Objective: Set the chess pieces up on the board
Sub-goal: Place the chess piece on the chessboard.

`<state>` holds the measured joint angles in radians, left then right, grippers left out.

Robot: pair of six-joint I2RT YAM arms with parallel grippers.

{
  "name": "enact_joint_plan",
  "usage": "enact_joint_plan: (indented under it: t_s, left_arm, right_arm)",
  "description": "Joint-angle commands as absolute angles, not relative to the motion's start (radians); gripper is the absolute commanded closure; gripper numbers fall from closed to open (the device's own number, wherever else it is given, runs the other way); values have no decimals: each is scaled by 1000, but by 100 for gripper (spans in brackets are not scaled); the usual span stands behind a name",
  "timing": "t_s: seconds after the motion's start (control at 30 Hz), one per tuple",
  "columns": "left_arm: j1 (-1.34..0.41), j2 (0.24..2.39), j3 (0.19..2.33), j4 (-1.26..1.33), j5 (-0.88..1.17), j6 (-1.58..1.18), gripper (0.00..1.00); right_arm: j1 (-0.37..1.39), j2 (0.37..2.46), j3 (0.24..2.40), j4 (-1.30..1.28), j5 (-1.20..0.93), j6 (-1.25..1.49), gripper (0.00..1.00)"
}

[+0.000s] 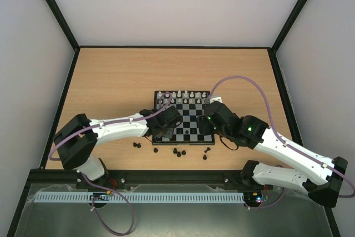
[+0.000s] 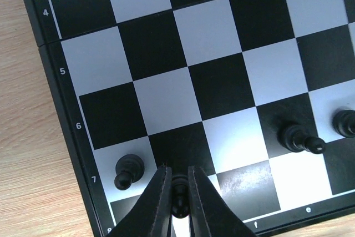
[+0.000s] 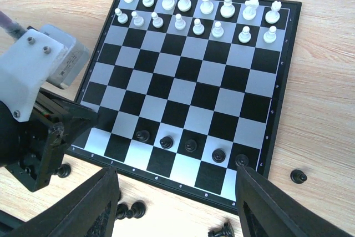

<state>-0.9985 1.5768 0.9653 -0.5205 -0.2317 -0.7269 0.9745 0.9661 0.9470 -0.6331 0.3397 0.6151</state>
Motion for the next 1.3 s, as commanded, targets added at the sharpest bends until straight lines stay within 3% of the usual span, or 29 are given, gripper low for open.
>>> enact_joint_plan:
  t_s: [0.0, 0.5, 0.7, 0.9, 1.17, 1.27]
  left_arm:
    - [-1005, 1607, 992, -512, -231, -720, 95]
    - [-1003, 1676, 999, -469, -235, -712, 89]
    - [-1003, 1671, 1001, -471, -239, -714, 71]
    - [-1003, 1616, 1013, -483, -244, -718, 60]
    - [-1023, 1437, 1084, -605, -321, -730, 46]
    - [-1023, 1324, 1052, -618, -350, -734, 36]
  right_arm:
    - [971, 954, 943, -683, 355, 629, 42]
    - [970, 946, 929, -676, 346, 629, 42]
    - [970, 945, 927, -674, 345, 629, 42]
    - [970, 939, 925, -681, 350, 629, 41]
    - [967, 997, 896, -599, 354, 624, 28]
    - [962, 1055, 891, -574, 355, 619, 16]
